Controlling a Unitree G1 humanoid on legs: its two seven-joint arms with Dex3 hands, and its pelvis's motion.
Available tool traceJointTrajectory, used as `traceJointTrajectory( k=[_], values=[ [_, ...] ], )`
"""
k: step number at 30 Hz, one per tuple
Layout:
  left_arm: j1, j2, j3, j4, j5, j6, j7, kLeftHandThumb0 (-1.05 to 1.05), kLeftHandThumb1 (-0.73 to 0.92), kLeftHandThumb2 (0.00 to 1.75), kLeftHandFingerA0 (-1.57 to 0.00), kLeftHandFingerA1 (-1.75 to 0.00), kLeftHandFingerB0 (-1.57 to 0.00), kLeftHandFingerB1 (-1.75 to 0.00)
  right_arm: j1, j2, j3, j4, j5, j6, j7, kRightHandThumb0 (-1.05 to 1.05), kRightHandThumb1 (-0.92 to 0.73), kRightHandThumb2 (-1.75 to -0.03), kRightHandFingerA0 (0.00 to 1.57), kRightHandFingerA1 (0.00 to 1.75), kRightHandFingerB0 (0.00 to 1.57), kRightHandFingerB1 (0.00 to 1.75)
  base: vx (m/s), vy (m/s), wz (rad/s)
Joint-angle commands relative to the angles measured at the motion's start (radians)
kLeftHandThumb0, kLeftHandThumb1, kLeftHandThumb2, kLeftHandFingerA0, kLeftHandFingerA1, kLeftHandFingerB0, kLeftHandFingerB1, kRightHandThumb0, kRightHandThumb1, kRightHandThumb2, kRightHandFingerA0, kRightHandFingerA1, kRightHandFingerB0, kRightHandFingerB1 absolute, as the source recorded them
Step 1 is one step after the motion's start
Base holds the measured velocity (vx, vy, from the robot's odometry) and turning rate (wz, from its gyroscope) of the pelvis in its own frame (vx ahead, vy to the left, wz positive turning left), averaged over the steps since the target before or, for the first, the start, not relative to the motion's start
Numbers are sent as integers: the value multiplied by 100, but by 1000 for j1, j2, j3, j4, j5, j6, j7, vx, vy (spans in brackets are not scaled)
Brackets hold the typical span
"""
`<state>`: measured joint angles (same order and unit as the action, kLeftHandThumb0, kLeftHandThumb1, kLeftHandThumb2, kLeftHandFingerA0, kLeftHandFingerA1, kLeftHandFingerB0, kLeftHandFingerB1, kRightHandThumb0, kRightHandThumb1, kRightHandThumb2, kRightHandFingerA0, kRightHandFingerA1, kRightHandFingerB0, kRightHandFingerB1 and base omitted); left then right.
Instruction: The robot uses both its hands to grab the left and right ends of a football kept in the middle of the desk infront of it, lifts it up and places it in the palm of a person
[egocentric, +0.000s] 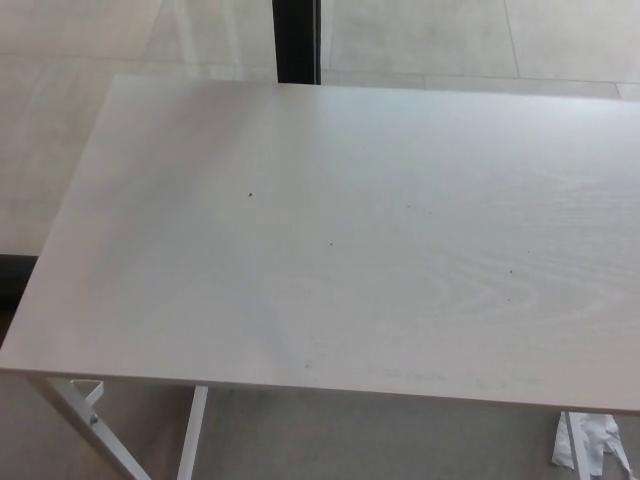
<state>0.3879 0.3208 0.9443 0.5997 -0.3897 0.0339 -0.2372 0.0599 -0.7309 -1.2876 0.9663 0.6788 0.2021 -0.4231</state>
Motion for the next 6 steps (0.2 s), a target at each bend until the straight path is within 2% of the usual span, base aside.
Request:
traceJointTrajectory(
  k=[1, 6],
  values=[
    [-10, 30, -8, 17, -26, -25, 16, -67, 65, 96, -38, -54, -18, -47, -12, -11, 7, -4, 23, -31, -8, -50, -74, -62, 93, 175, 43, 82, 0, 0, 0],
    [-8, 30, -18, 10, -32, -23, 18, -67, 65, 96, -38, -54, -18, -47, -1, -18, 2, -10, 31, -26, -11, -50, -74, -62, 93, 175, 43, 82, 0, 0, 0]
  ],
)
